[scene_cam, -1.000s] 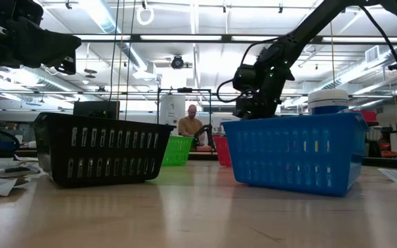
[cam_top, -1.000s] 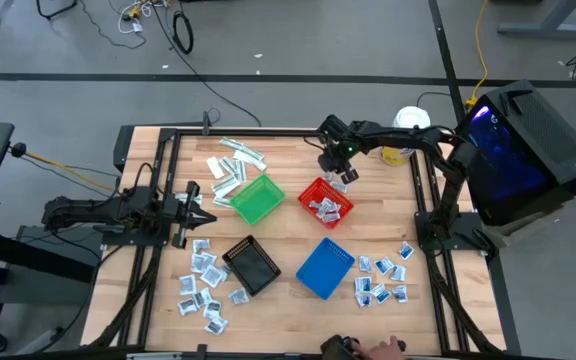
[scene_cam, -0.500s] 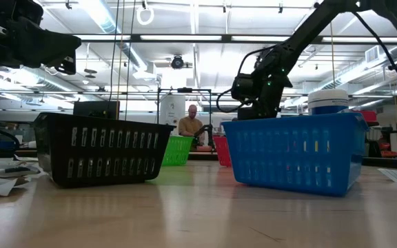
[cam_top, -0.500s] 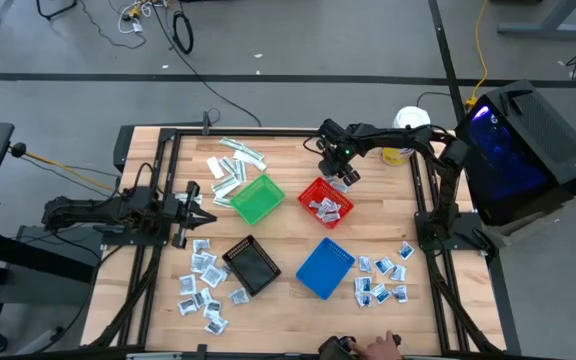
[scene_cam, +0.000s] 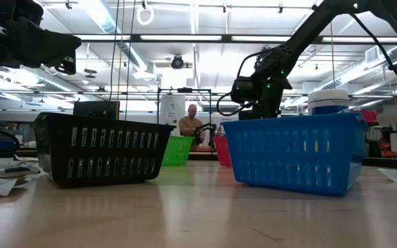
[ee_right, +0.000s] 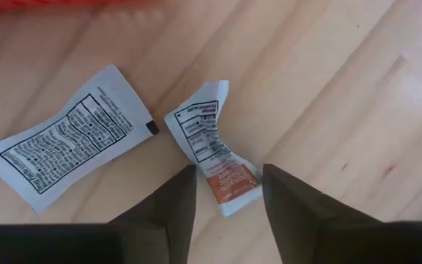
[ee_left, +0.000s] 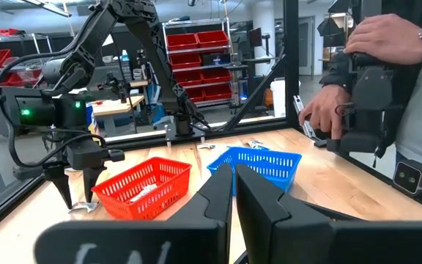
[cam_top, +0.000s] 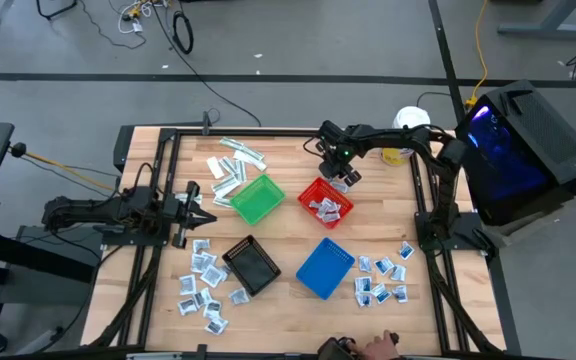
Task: Pick & Place First Aid Supplies
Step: Put the orange ointment pack into the red bin
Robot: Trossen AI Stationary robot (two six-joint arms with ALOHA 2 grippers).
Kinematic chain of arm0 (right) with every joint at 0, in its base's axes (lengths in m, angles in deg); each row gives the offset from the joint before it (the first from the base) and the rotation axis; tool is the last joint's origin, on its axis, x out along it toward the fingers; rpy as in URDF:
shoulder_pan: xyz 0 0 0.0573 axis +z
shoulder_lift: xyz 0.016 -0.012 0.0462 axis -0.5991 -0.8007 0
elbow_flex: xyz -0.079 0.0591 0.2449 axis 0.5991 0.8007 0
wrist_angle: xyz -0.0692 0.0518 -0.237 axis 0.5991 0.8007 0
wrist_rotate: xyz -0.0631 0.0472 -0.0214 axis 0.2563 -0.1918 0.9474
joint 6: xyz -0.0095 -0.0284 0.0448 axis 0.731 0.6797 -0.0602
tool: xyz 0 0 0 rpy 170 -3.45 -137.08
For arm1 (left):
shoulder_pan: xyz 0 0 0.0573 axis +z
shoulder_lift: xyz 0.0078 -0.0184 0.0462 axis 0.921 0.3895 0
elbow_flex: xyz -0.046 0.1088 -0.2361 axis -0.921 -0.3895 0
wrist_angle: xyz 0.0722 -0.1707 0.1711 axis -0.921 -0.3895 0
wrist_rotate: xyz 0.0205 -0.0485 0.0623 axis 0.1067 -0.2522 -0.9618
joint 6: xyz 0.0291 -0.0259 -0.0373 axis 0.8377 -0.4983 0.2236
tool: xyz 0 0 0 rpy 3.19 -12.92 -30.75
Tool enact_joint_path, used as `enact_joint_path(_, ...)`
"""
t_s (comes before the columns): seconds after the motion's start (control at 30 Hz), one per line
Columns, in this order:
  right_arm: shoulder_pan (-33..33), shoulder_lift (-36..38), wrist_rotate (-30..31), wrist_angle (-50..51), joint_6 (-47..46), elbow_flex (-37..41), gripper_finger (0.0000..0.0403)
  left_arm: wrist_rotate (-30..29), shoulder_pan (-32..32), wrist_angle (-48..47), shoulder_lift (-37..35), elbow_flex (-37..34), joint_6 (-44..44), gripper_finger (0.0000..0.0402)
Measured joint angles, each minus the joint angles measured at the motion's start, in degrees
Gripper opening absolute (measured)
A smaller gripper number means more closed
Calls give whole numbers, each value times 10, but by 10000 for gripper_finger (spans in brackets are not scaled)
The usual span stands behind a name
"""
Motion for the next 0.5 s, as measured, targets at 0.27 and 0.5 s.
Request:
enact_joint_path(0.27,1,0,0,6,-2,0,112,0,0,0,0,0,0,25)
enact_joint_path(0.5,2,-1,0,-1,-9,0,56,0,0,0,0,0,0,25)
